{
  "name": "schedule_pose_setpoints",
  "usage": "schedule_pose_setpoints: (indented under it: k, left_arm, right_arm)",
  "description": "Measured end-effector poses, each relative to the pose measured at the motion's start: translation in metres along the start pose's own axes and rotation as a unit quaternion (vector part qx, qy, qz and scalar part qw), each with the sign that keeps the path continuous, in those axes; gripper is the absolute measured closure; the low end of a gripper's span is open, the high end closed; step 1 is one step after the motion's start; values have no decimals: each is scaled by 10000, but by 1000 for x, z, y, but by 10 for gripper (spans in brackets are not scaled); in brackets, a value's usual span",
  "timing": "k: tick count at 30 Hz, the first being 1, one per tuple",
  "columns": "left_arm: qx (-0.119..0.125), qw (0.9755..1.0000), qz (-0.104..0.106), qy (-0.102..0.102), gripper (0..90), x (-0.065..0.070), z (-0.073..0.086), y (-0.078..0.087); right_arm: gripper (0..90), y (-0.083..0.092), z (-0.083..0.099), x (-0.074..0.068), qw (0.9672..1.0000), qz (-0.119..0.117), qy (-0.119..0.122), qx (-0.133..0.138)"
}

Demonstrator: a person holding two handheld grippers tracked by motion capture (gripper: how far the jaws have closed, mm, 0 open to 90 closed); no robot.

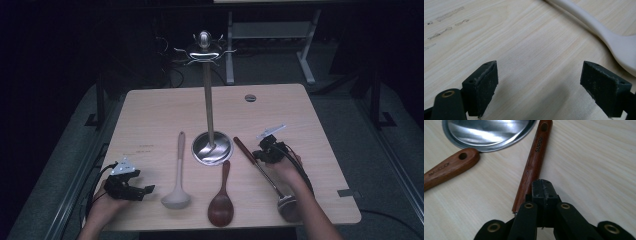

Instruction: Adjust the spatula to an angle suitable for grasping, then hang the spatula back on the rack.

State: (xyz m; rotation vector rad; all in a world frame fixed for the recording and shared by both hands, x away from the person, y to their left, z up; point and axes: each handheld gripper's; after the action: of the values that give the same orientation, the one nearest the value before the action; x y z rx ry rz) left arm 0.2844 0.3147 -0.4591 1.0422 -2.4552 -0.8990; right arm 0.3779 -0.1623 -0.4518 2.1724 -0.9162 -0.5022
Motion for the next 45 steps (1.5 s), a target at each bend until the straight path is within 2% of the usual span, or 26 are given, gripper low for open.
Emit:
schedule_pose_setpoints:
  k: [8, 9, 10, 13, 15, 16, 17, 21, 22, 24, 30, 31, 32, 33, 34, 38, 39, 42, 43, 45]
  left_arm:
    - [-4, 10000, -2, 29, 145, 0, 0, 0]
    - [-4, 10000, -2, 16, 144, 0, 0, 0]
    - [-1, 10000, -4, 21, 145, 0, 0, 0]
    - [-5, 10000, -8, 28, 144, 0, 0, 0]
    - [-9, 10000, -8, 32, 145, 1, 1, 0]
    - [-8, 10000, -8, 44, 145, 1, 1, 1]
    - [4, 10000, -12, 58, 145, 0, 1, 1]
    - [7, 10000, -10, 63, 144, -1, 1, 2]
    - [0, 10000, -12, 66, 144, 0, 1, 2]
    - [7, 10000, -3, 77, 144, 0, 1, 2]
    - [29, 10000, 11, 84, 144, -1, 2, 2]
    - [32, 10000, 10, 81, 144, -1, 2, 3]
    - [33, 10000, 9, 90, 144, -1, 2, 3]
    - [23, 10000, 9, 76, 144, -1, 2, 3]
    - [6, 10000, -1, 77, 144, 0, 3, 3]
    - [8, 10000, 0, 95, 145, 1, 3, 3]
    - [2, 10000, 2, 98, 144, 1, 3, 3]
    - [-3, 10000, 2, 97, 144, 1, 3, 3]
    - [0, 10000, 3, 95, 144, 1, 3, 3]
    - [-10, 10000, 4, 92, 144, 1, 3, 2]
  right_arm:
    - [900, 4, -4, -5, 10000, 13, 45, 34]
    - [900, 5, -4, -5, 10000, 19, 30, 72]
    - [895, 10, -6, -5, 9999, 9, -107, 70]
    - [839, 15, -9, -5, 9999, 85, -105, 1]
    - [761, 17, -12, -6, 9996, -35, -255, -123]
    - [735, 17, -16, -9, 9993, -12, -220, -318]
    - [706, 17, -17, -11, 9991, 30, -212, -376]
    - [674, 14, -22, -14, 9982, 65, -181, -576]
    - [662, 12, -26, -16, 9969, 143, -190, -744]
    - [658, 10, -28, -16, 9961, 176, -177, -841]
    - [641, 3, -45, -17, 9921, 151, -261, -1219]
    - [634, 0, -50, -18, 9898, 124, -318, -1380]
    - [634, 0, -50, -18, 9898, 124, -318, -1380]
    - [637, -5, -54, -19, 9870, 152, -366, -1559]
    - [637, -5, -54, -19, 9870, 152, -366, -1559]
    - [642, -15, -57, -19, 9795, 136, -373, -1974]
    - [655, -19, -57, -20, 9762, 167, -418, -2122]
    - [675, -22, -56, -21, 9750, 136, -387, -2184]
    - [682, -25, -55, -21, 9734, 153, -366, -2255]
    - [688, -26, -54, -21, 9732, 203, -354, -2265]
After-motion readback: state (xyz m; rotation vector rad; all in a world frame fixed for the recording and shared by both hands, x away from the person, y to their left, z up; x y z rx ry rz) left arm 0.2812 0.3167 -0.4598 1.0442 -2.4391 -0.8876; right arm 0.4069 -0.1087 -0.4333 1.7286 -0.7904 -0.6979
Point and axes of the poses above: each handheld gripper's, and its own axes: y roughly backward along the jaws, z roughly out of its underside, x roughly to its right, and after that the axes turned 5 degrees about x, right-handed
